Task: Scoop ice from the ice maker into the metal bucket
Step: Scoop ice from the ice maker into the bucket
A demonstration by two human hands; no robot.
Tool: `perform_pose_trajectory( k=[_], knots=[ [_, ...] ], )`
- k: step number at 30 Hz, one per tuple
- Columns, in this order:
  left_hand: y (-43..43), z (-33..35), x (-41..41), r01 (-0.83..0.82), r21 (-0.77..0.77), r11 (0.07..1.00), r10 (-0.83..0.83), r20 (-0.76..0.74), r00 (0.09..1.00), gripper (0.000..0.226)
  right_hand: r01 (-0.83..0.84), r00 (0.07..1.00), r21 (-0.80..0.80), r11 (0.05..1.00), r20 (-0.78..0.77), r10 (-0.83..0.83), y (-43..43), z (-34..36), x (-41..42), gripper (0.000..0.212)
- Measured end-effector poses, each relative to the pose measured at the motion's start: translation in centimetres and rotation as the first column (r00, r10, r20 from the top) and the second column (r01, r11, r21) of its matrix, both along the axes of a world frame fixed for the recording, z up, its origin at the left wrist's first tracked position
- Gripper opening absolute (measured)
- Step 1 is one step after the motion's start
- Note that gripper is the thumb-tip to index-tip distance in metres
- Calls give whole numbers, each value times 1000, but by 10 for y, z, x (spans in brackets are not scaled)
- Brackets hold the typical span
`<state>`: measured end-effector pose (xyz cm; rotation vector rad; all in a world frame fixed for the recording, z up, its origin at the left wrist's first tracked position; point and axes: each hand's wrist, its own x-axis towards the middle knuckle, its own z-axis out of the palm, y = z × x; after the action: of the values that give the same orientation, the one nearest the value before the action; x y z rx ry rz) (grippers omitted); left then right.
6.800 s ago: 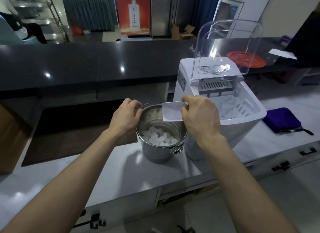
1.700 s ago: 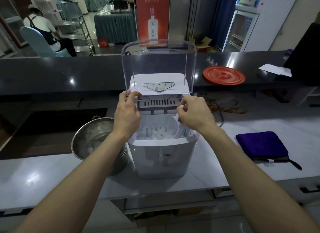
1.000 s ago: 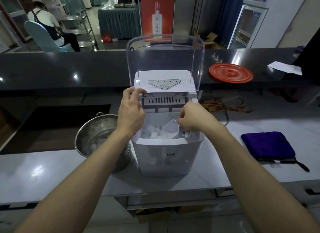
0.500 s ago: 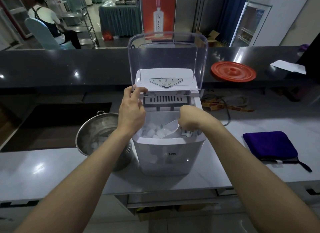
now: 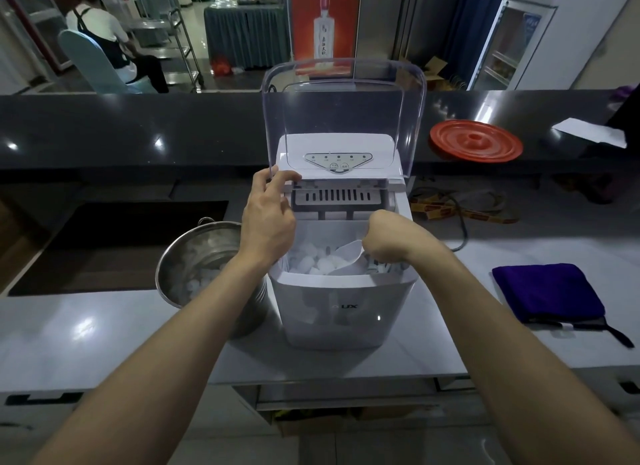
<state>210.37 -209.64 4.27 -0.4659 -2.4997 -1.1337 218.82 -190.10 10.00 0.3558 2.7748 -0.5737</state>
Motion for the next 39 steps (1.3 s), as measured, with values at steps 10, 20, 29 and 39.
perform_pose_trajectory(
  k=[10, 20, 29, 39],
  knots=[
    [-2, -2, -3, 2, 6, 1000, -2, -10, 1000, 46, 20, 1000, -45, 999, -15, -20, -2, -17, -8, 18],
    [-1, -2, -2, 6, 12, 1000, -6, -13, 1000, 45, 107, 993, -213, 971, 64, -95, -2, -32, -12, 23],
    [-1, -3, -5, 9, 23, 1000, -8, -5, 1000, 45, 150, 988, -308, 939, 9, -155, -2, -32, -9, 24],
    [-2, -8, -8, 25, 15, 1000, -25, -5, 1000, 47, 121, 992, -166, 979, 65, -112, -13, -35, -6, 33]
  ],
)
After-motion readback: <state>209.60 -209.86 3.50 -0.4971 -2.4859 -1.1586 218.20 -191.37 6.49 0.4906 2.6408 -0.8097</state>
